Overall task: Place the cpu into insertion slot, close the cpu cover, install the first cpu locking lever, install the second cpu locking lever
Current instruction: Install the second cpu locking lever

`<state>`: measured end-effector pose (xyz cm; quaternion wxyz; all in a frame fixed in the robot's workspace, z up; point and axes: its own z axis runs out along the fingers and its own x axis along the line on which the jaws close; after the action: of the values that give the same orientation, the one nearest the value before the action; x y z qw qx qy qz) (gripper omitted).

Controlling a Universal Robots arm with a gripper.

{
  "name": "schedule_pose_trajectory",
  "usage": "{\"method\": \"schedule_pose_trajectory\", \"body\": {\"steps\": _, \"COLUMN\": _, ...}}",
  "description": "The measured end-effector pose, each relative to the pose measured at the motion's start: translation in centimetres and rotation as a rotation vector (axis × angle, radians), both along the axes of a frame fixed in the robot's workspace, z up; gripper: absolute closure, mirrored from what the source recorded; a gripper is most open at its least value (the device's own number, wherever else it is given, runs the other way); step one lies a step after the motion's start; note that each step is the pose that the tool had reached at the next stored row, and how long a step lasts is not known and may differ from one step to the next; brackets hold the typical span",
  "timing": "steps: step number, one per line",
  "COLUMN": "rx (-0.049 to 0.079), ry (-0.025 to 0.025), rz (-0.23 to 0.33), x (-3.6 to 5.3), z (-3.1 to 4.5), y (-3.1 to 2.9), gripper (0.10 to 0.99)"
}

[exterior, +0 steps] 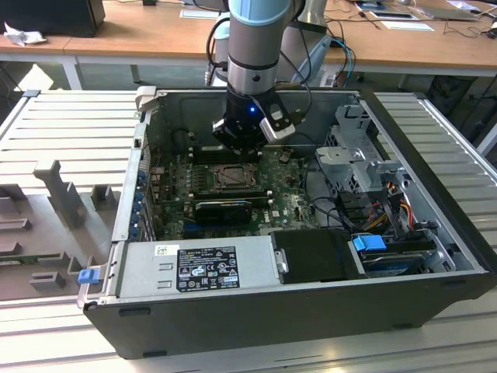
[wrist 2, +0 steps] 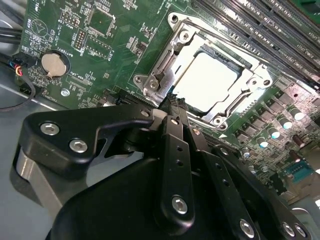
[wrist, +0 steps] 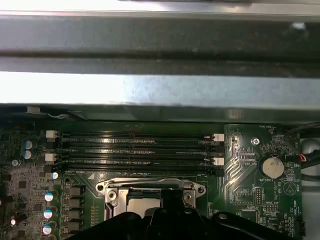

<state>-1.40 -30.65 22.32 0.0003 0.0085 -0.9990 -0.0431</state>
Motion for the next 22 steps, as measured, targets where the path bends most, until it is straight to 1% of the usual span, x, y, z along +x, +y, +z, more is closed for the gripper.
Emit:
{"method": "schedule_pose_trajectory", "body": {"steps": 7, "rx": 0.000, "ry": 0.0000, "rz": 0.000, "x": 0.00, "z": 0.00, "y": -0.26, "gripper": 0.980}}
{"method": "schedule_pose_trajectory", "body": {"steps": 10, "rx": 0.000, "ry": 0.0000, "rz": 0.000, "x": 0.00, "z": 0.28, "y": -0.27, "gripper": 0.980}}
{"method": "schedule_pose_trajectory", "body": {"steps": 14, "rx": 0.000, "ry": 0.0000, "rz": 0.000, "x": 0.00, "z": 1.30, "y": -0.27, "gripper": 0.980}}
{"method": "schedule_pose_trajectory", "body": {"steps": 16, "rx": 0.000, "ry": 0.0000, "rz": 0.000, "x": 0.00, "z": 2.22, "y": -0.27, "gripper": 0.980}}
{"method": "schedule_pose_trajectory", "body": {"steps": 19, "rx": 0.000, "ry": 0.0000, "rz": 0.000, "x": 0.00, "z": 3.18, "y": -0.27, "gripper": 0.980}}
{"method": "schedule_pose_trajectory", "body": {"steps": 20, "rx": 0.000, "ry": 0.0001, "rz": 0.000, "x": 0.00, "z": 3.61, "y": -0.27, "gripper": 0.980}}
{"method": "schedule_pose_trajectory", "body": {"steps": 22, "rx": 0.000, "ry": 0.0000, "rz": 0.000, "x": 0.00, "z": 3.68, "y": -0.39, "gripper": 0.980}}
